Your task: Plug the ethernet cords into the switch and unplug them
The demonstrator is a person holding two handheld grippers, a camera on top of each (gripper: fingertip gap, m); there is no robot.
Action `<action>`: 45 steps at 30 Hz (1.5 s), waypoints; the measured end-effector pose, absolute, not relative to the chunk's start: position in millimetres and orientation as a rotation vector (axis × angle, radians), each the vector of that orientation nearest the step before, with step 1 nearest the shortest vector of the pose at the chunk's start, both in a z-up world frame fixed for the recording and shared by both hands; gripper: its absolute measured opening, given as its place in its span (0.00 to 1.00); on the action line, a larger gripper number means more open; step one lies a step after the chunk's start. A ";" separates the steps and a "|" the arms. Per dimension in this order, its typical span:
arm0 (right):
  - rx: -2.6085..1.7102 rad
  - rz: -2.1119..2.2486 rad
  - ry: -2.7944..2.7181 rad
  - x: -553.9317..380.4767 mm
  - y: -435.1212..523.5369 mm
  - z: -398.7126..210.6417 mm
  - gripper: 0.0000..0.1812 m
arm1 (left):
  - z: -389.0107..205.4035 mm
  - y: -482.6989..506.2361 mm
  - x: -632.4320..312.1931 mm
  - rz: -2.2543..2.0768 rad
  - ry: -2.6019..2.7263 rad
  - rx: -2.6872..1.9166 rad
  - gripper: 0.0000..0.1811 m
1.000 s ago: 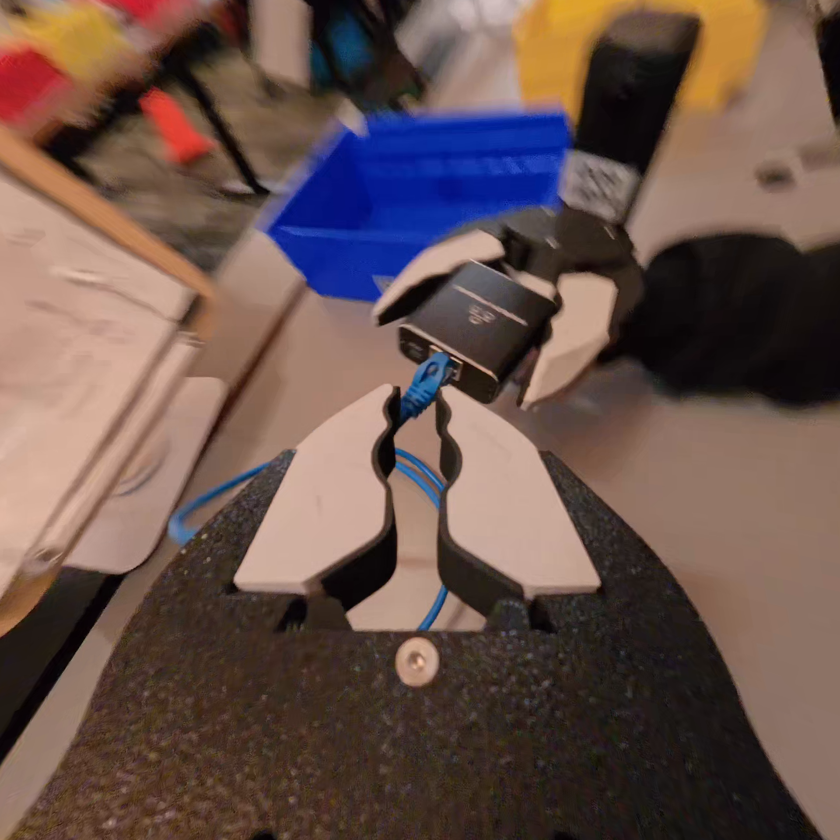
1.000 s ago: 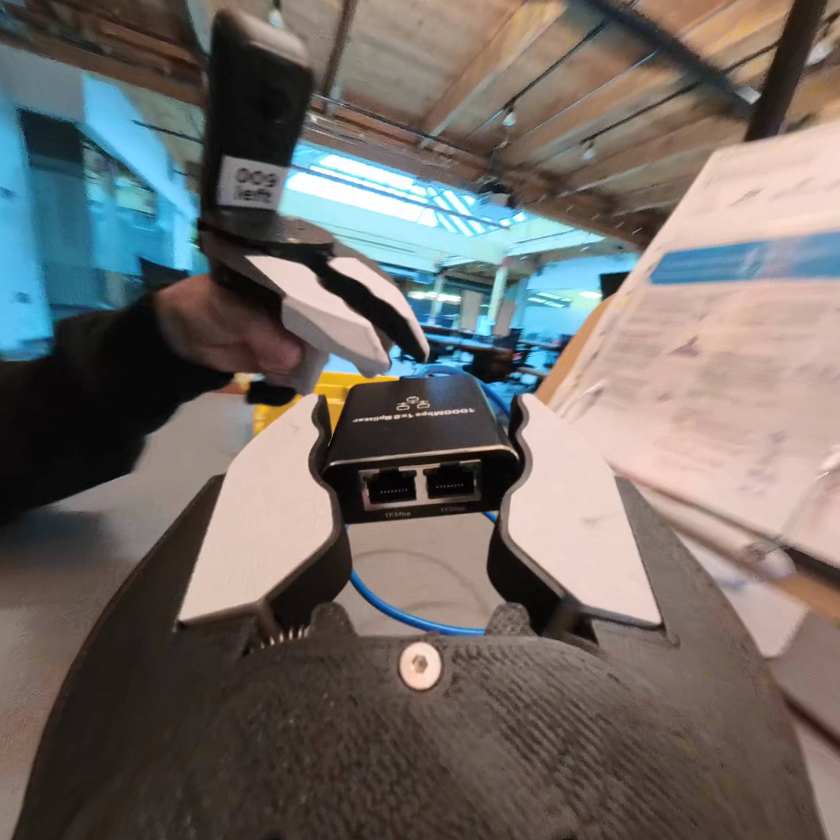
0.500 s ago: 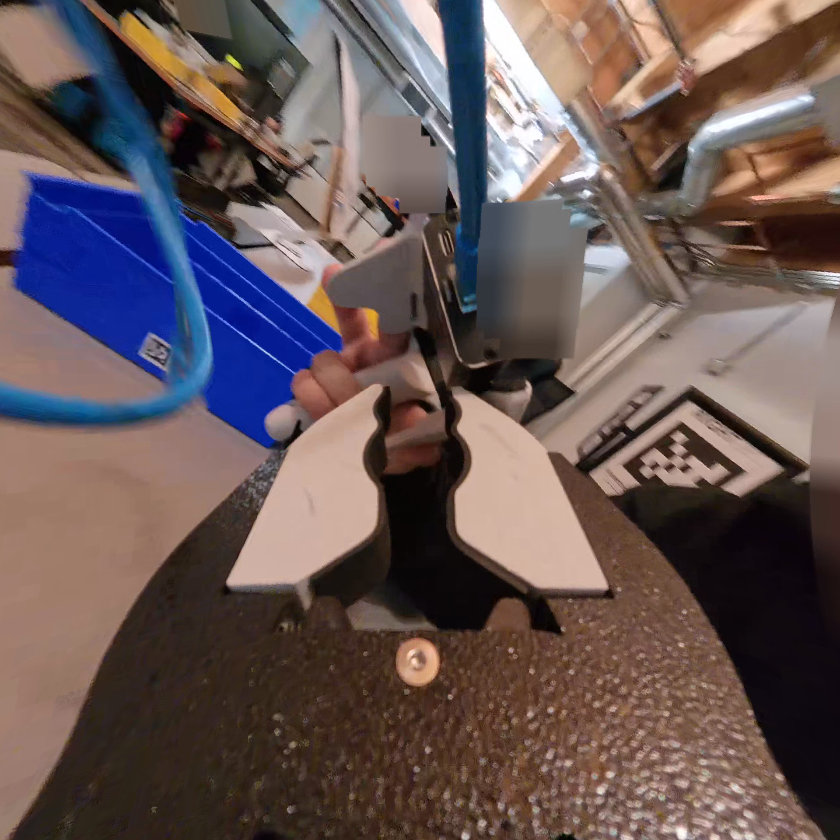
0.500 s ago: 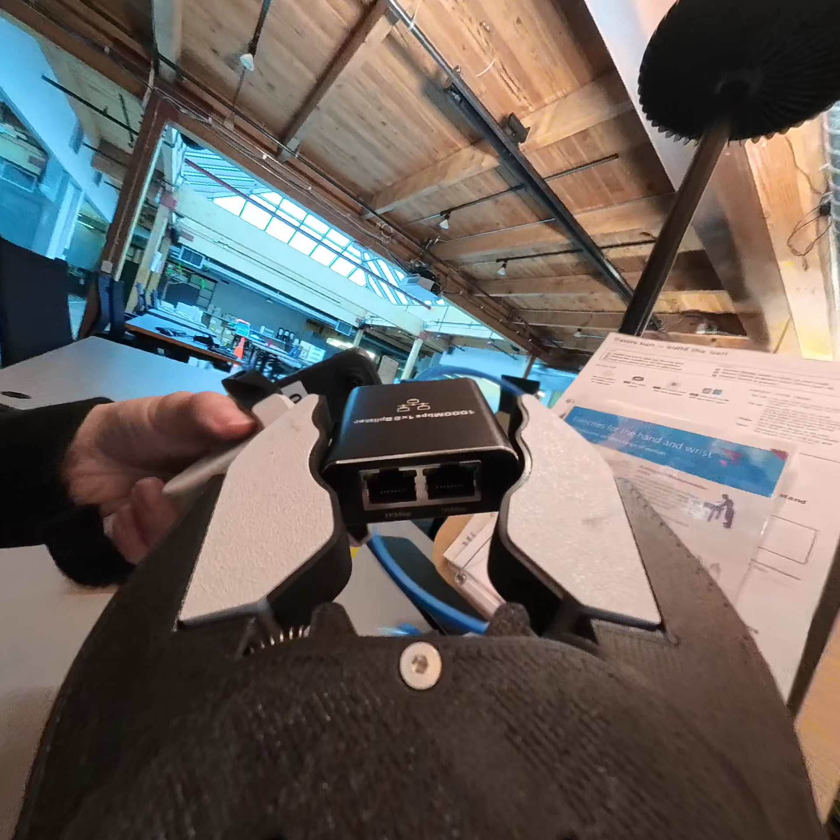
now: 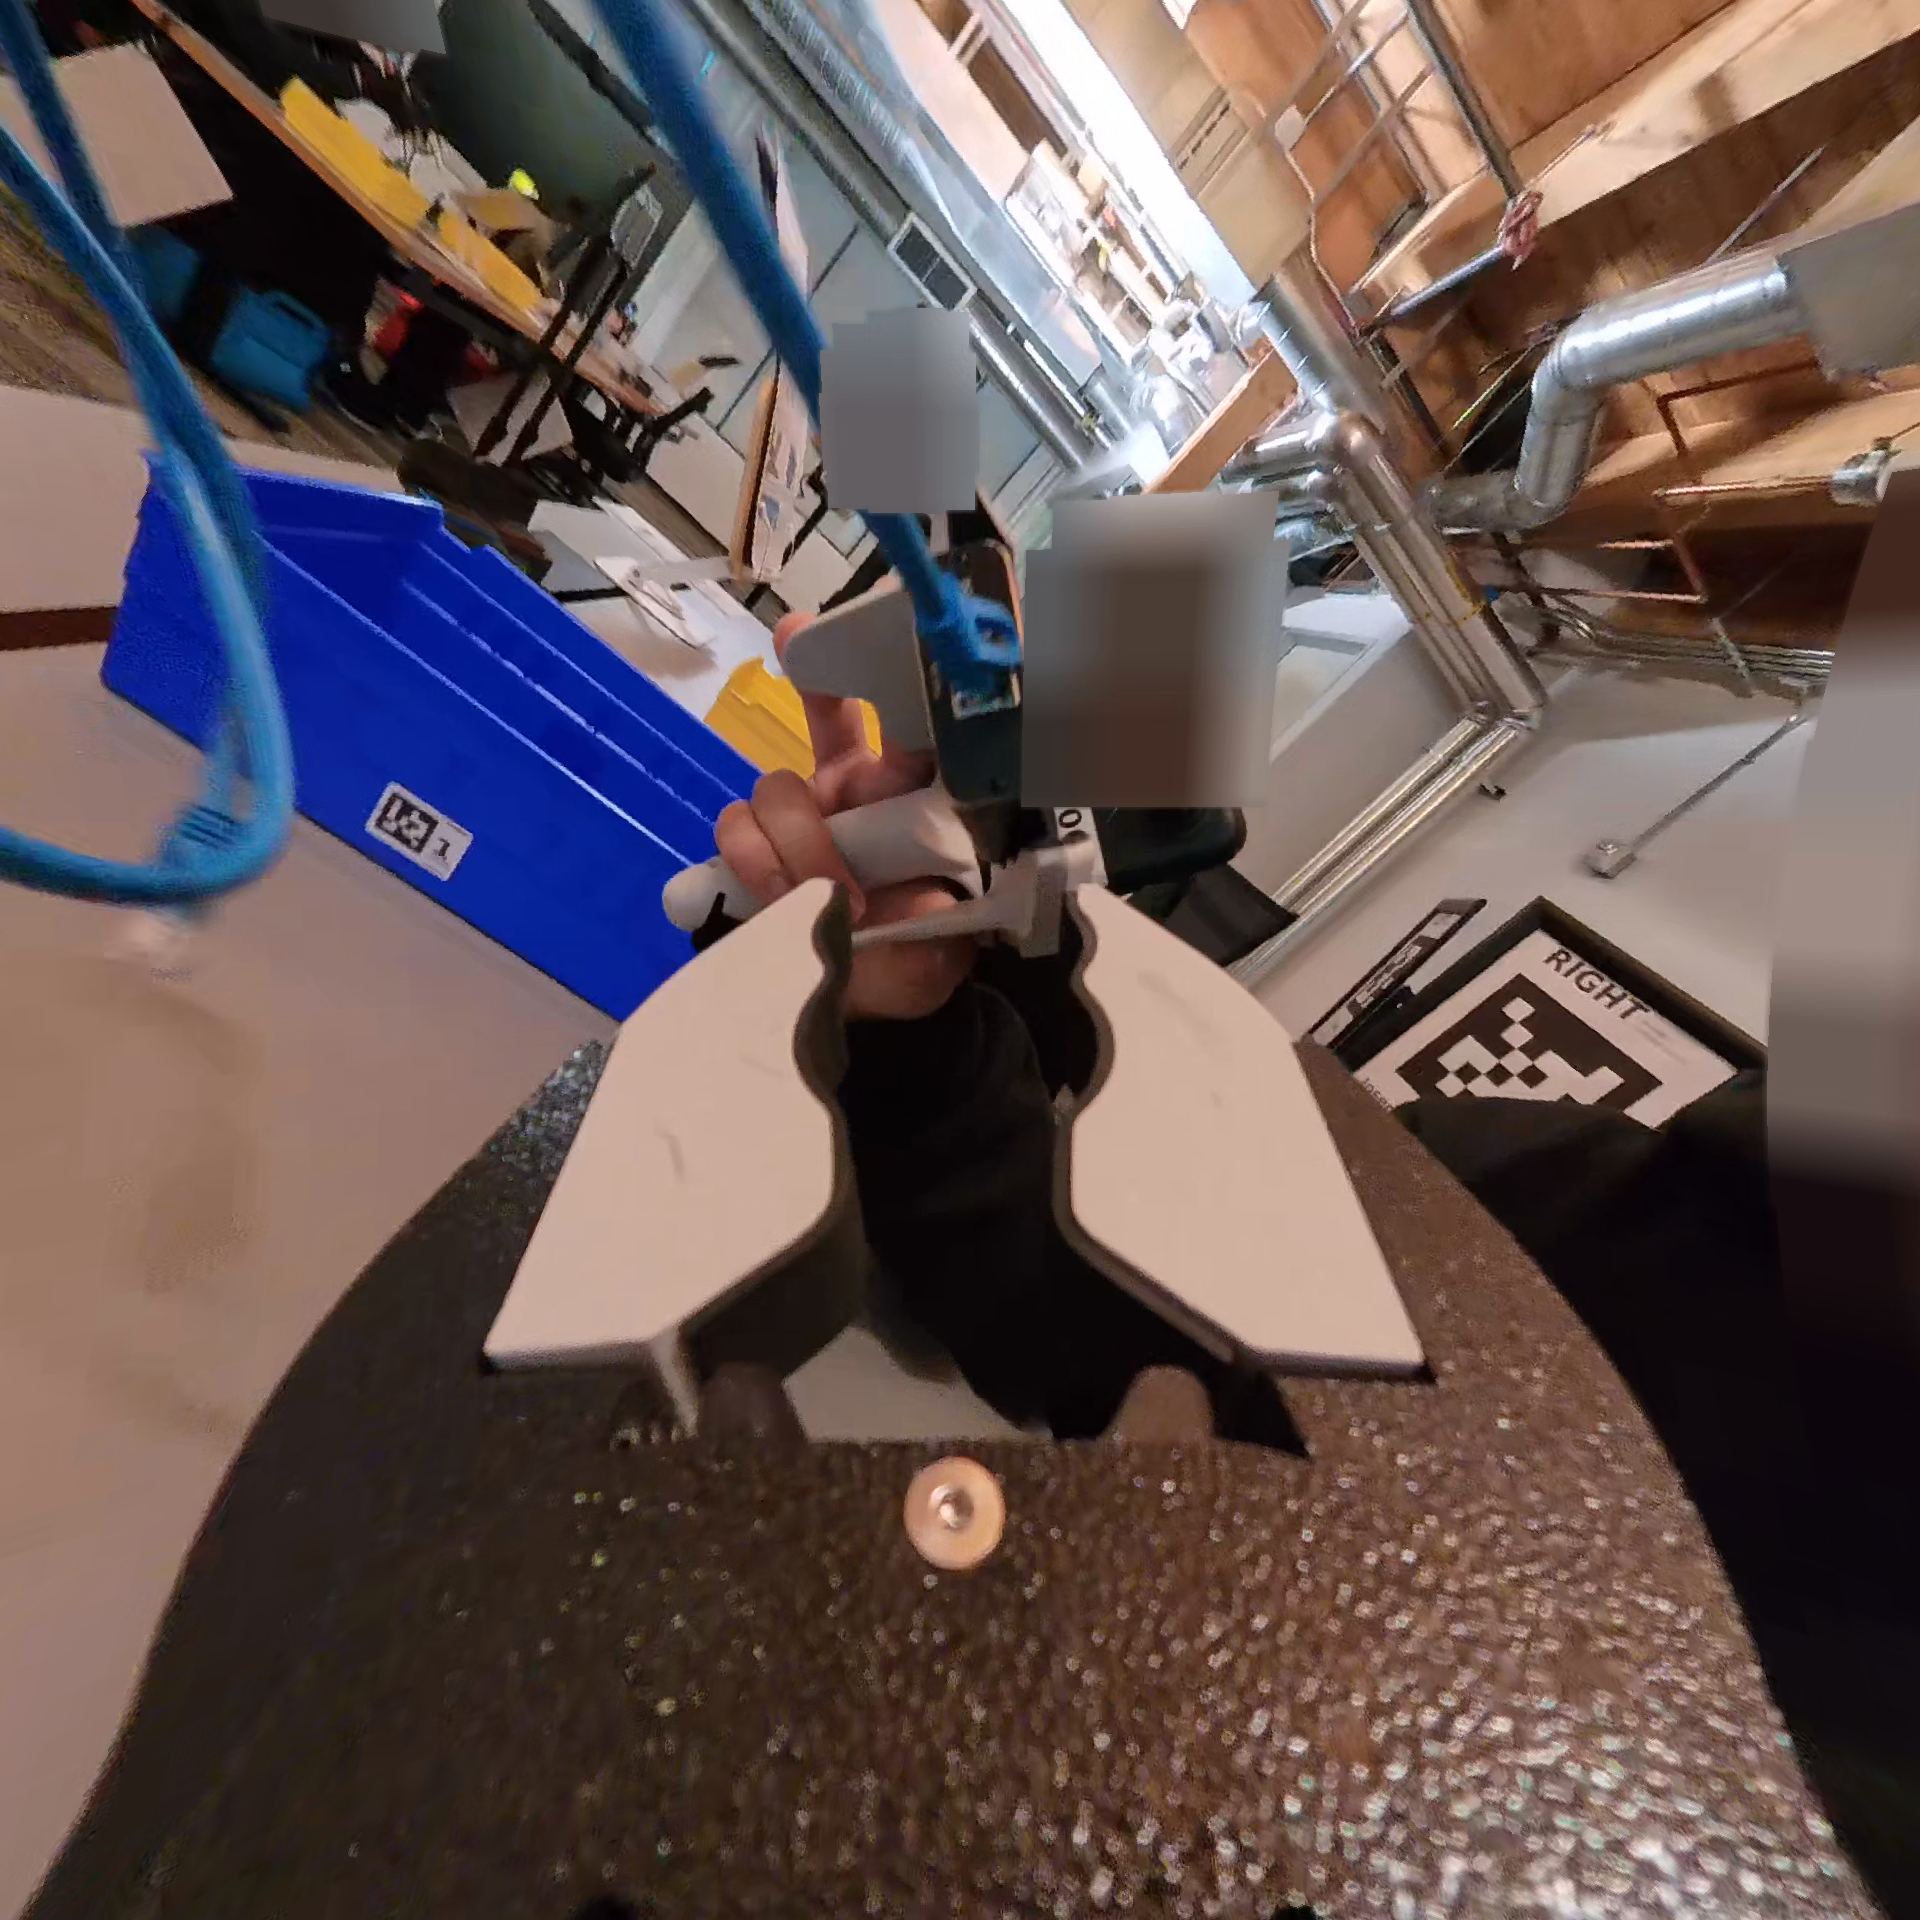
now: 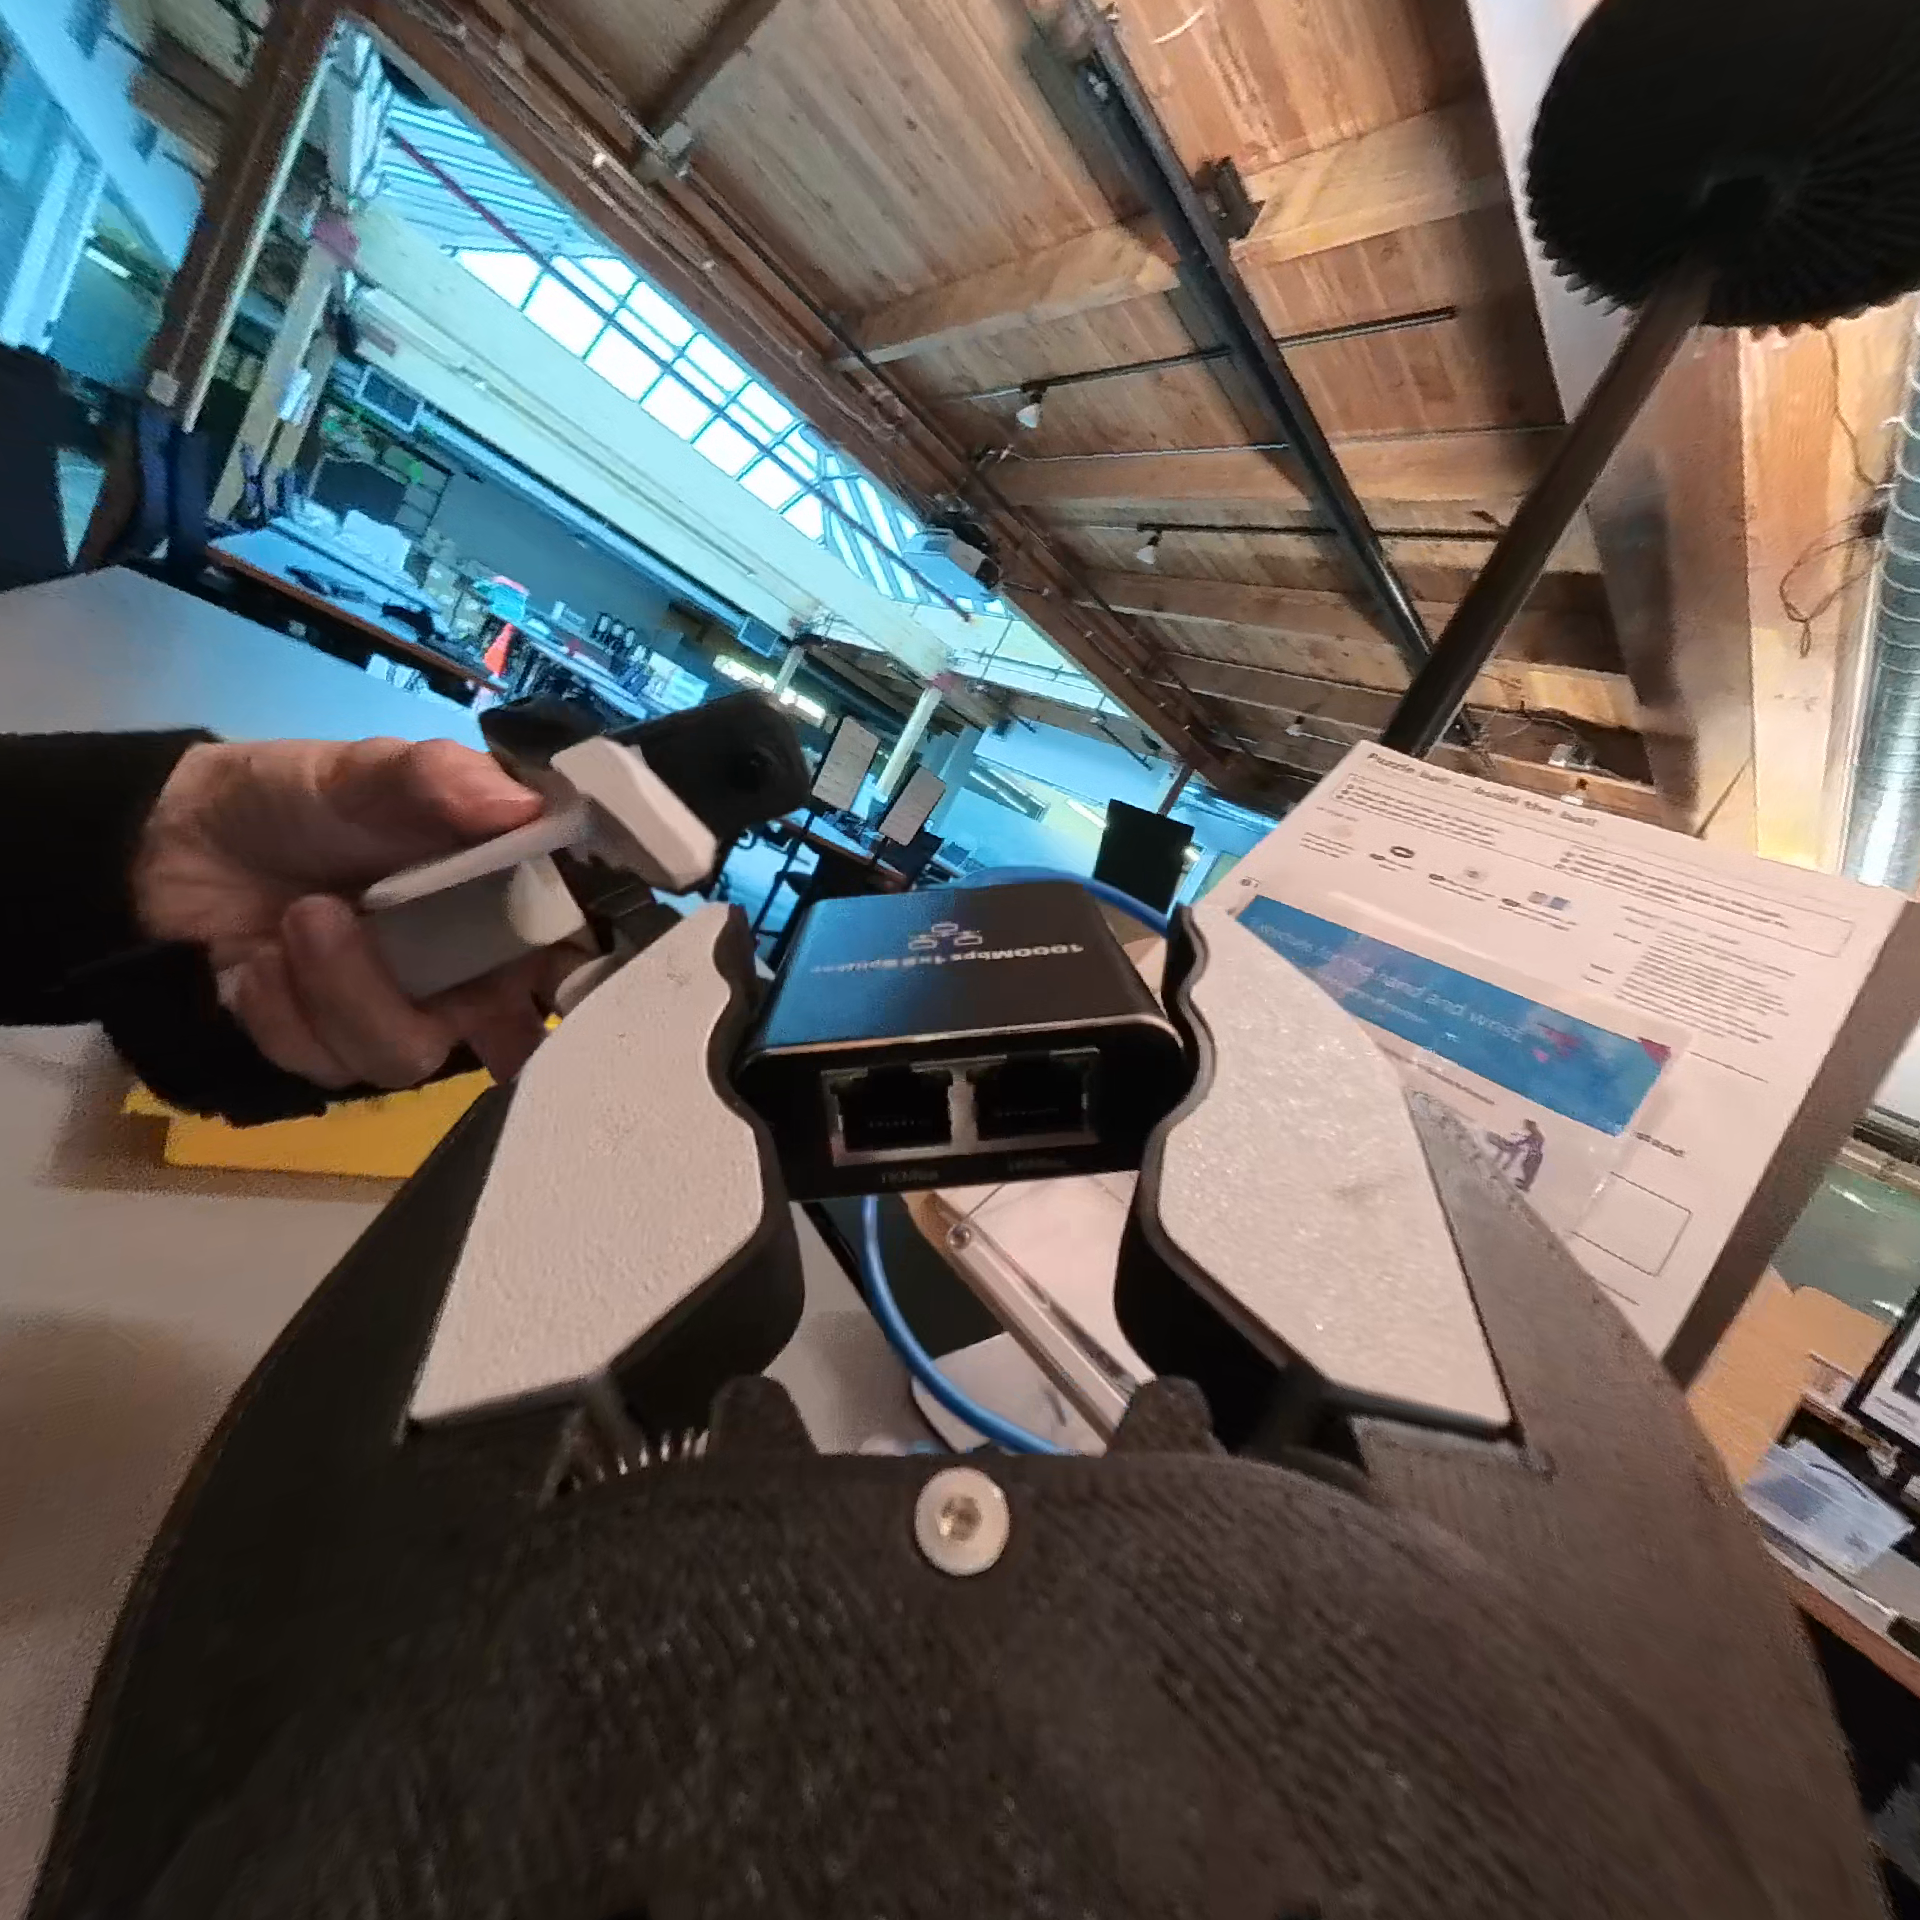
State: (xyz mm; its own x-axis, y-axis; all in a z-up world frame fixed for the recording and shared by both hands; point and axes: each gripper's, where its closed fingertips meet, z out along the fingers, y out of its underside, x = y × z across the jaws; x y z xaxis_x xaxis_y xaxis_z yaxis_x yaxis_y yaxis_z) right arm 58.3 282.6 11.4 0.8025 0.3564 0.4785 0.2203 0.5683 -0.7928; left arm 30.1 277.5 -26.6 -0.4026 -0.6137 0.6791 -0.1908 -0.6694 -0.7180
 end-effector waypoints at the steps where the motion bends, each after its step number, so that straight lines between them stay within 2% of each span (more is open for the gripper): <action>1: -0.982 0.072 -0.682 53.1 282.9 10.1 0.41 | -24.9 275.3 30.0 -2.164 1.104 -1.510 0.20; 6: -1.024 0.066 -0.834 14.3 291.2 -14.3 0.42 | -24.9 253.9 37.8 -2.285 1.174 -1.483 0.24; 8: -1.027 0.088 -0.818 13.1 291.5 -13.2 0.41 | -28.6 256.2 40.3 -2.275 1.168 -1.469 0.14; 10: -1.061 0.079 -0.863 12.9 292.0 -20.1 0.41 | -29.7 256.7 40.1 -2.304 1.163 -1.482 0.14; 12: -1.118 0.047 -1.034 10.7 286.2 -40.1 0.43 | -38.3 256.6 37.9 -2.215 1.250 -1.505 0.14; 14: -1.168 0.011 -1.131 14.1 279.4 -50.8 0.50 | -55.3 257.7 30.7 -2.038 1.418 -1.575 0.14; 16: -1.208 0.069 -1.164 13.0 271.0 -52.8 0.50 | -69.6 261.3 19.6 -1.887 1.548 -1.623 0.14; 19: -1.188 0.113 -1.246 1.5 259.9 -58.2 0.45 | -78.8 258.5 1.7 -1.835 1.683 -1.635 0.14; 23: -1.274 -0.028 -1.357 -8.0 271.8 -83.2 0.47 | -88.3 248.1 -10.5 -1.780 1.823 -1.662 0.14; 25: -1.278 -0.060 -1.425 -15.2 272.3 -93.6 0.44 | -95.5 246.1 -10.5 -1.698 1.872 -1.690 0.14; 31: -1.302 -0.223 -1.311 -8.4 298.7 -86.9 0.44 | -89.7 266.2 -2.9 -1.611 1.715 -1.734 0.13; 35: -1.199 -0.228 -1.003 -4.1 313.7 -48.4 0.44 | -39.4 293.8 12.1 -1.679 1.314 -1.529 0.13; 37: -1.131 -0.124 -0.905 -3.4 307.5 -31.1 0.44 | -25.5 293.1 12.4 -1.662 1.263 -1.432 0.20; 39: -1.048 0.003 -0.833 -0.7 297.1 -15.0 0.44 | -20.9 280.9 12.4 -1.661 1.318 -1.365 0.36; 45: -0.822 0.334 -0.773 -5.4 262.9 9.3 0.43 | -4.8 236.0 10.6 -2.239 1.377 -1.179 0.39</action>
State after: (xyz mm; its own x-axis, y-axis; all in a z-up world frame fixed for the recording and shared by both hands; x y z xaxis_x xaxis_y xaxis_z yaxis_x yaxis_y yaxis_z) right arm -5.4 262.9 9.3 0.6848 0.5445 0.4843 0.0204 0.6500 -0.7597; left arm 10.6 236.0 -4.8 -0.6369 -0.5849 0.5022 -0.1844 -0.5169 -0.8360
